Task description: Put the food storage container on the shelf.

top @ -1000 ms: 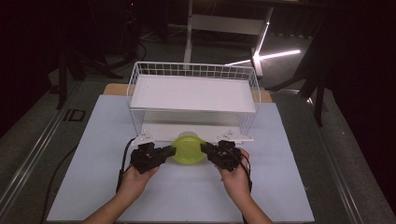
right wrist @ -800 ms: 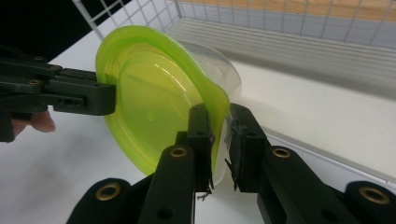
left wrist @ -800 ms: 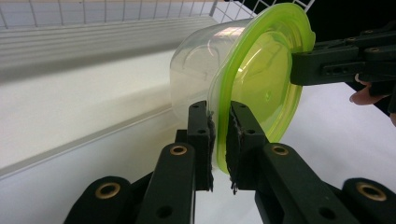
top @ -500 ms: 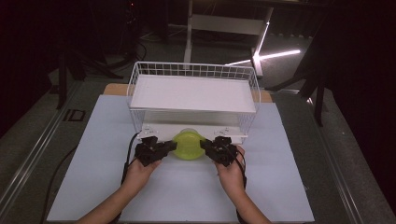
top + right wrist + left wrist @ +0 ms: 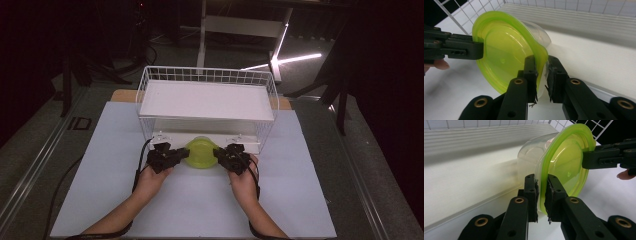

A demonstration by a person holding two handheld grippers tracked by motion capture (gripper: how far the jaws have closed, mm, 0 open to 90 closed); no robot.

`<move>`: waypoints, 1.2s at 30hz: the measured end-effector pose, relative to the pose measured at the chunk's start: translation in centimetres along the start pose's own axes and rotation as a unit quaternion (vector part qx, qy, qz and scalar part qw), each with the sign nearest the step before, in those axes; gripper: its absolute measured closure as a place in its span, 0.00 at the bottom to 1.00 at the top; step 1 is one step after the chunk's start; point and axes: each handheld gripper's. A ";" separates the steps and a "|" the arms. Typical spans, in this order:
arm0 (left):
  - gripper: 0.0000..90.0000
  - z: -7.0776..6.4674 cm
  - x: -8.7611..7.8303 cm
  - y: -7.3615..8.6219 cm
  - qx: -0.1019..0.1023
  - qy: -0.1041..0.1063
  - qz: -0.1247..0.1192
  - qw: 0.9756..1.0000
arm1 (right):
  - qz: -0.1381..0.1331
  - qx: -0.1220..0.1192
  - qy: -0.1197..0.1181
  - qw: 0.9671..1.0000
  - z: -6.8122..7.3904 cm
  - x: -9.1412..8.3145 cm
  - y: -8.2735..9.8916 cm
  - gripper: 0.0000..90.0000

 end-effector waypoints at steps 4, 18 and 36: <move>0.90 0.3 0.2 -0.1 0.006 -0.003 0.000 1.000 | 0.002 -0.007 0.006 1.000 0.1 0.4 0.0 0.87; 0.89 0.9 0.6 -1.0 -0.008 -0.003 -0.020 1.000 | 0.001 0.009 0.018 1.000 -0.3 1.2 -0.9 0.85; 0.69 1.8 1.7 -1.6 0.009 -0.040 -0.046 0.998 | -0.025 0.003 0.055 0.998 -0.5 2.8 -2.1 0.69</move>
Point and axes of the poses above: each handheld gripper's, and its own axes: x roughly forward along the jaws, y roughly out of its underside, z roughly to its left, and after that the axes turned 13 degrees about y, right-handed
